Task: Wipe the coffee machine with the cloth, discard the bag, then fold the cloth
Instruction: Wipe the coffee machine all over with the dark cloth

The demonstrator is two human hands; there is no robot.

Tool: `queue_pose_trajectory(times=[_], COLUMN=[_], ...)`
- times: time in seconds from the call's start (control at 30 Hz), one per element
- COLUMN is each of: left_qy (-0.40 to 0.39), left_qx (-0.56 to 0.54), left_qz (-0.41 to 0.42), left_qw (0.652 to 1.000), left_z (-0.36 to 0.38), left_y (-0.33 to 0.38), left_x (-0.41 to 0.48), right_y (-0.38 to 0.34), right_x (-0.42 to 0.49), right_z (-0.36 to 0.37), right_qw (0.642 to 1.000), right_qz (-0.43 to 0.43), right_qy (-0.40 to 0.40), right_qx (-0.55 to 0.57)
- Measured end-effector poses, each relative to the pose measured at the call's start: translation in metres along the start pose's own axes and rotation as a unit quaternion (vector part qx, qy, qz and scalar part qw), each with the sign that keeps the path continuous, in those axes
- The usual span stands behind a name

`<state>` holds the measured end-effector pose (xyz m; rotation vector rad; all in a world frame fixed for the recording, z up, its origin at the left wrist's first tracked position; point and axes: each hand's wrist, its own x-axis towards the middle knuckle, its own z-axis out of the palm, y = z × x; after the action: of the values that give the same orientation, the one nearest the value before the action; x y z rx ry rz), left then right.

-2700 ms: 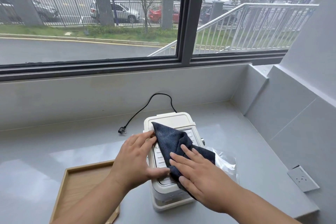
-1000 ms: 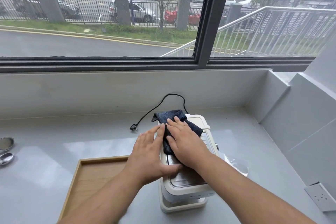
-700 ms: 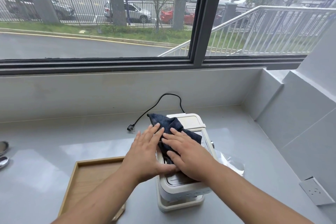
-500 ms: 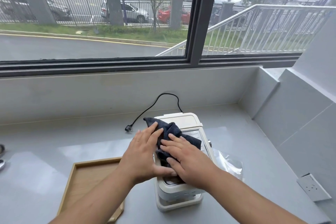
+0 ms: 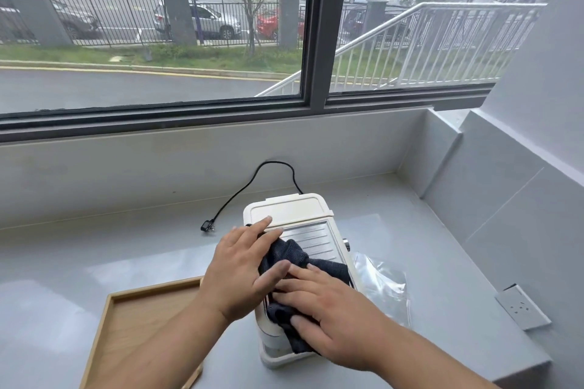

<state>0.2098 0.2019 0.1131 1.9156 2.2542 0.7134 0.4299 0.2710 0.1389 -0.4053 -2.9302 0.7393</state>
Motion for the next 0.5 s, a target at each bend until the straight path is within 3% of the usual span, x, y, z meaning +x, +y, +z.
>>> queue_pose_trajectory(times=[0.2,0.5], left_qy=[-0.006,-0.056], left_qx=[0.063,0.072], left_qz=[0.02,-0.059], left_qw=[0.998,0.994], left_z=[0.0,-0.001], left_y=[0.011,0.011], left_x=[-0.003,-0.012], right_y=[0.011,0.01], right_x=[-0.026,-0.012], right_z=[-0.006,0.001], right_qw=[0.998,0.985], right_qz=[0.046,0.132], right_qy=[-0.003,0.002], right_qx=[-0.038,-0.115])
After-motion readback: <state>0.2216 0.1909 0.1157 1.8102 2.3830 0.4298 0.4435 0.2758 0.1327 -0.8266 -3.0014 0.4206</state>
